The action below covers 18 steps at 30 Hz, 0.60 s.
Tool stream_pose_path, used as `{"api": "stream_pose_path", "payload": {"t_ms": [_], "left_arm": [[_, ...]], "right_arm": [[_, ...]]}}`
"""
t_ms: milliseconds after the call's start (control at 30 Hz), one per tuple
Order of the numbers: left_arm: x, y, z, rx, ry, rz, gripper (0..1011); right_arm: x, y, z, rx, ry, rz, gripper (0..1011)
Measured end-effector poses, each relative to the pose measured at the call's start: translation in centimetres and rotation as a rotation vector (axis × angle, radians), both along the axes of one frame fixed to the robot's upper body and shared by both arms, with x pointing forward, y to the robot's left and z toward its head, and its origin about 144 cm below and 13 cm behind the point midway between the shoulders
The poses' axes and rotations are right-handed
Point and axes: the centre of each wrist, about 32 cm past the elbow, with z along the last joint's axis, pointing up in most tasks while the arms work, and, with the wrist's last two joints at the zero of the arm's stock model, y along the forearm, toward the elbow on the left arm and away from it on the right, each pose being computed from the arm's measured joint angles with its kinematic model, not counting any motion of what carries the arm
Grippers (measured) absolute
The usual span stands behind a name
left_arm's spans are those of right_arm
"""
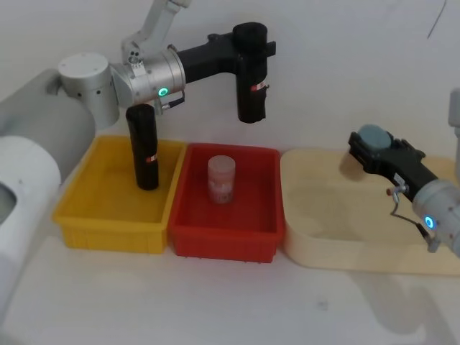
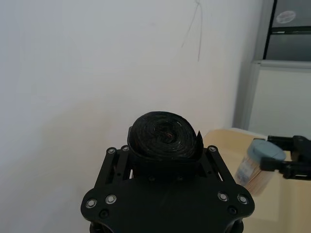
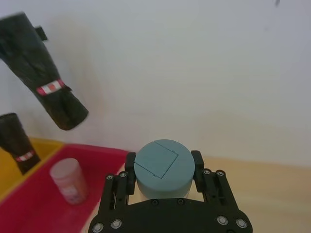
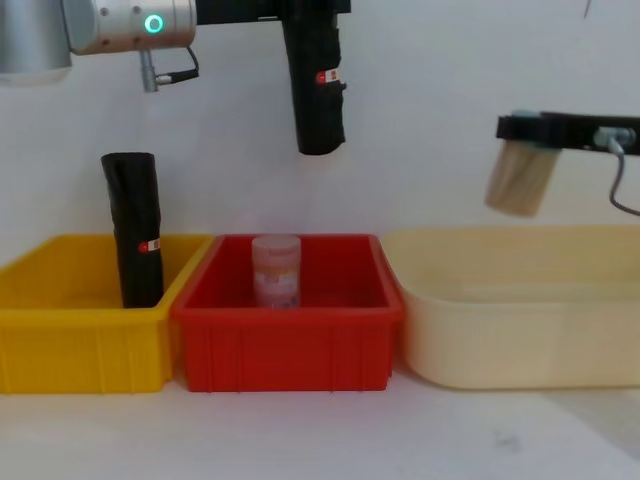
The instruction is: Pick up the garbage bag with the one hand and transfer it to the other hand.
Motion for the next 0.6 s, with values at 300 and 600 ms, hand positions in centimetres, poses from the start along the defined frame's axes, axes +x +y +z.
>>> {"api": "stream_pose_path", "payload": {"t_ms": [300, 600], "left_arm": [[0.4, -0.5, 0.1, -0.004, -0.006, -0.030, 504], [0.5, -0.8, 0.3, -0.004, -0.008, -0.044, 504]], "right_arm": [[-0.1, -1.1, -1.1, -0.035, 0.003, -0.041, 811], [-0.2, -1.6, -1.6, -0.053, 0.004, -0.061, 1001]]}}
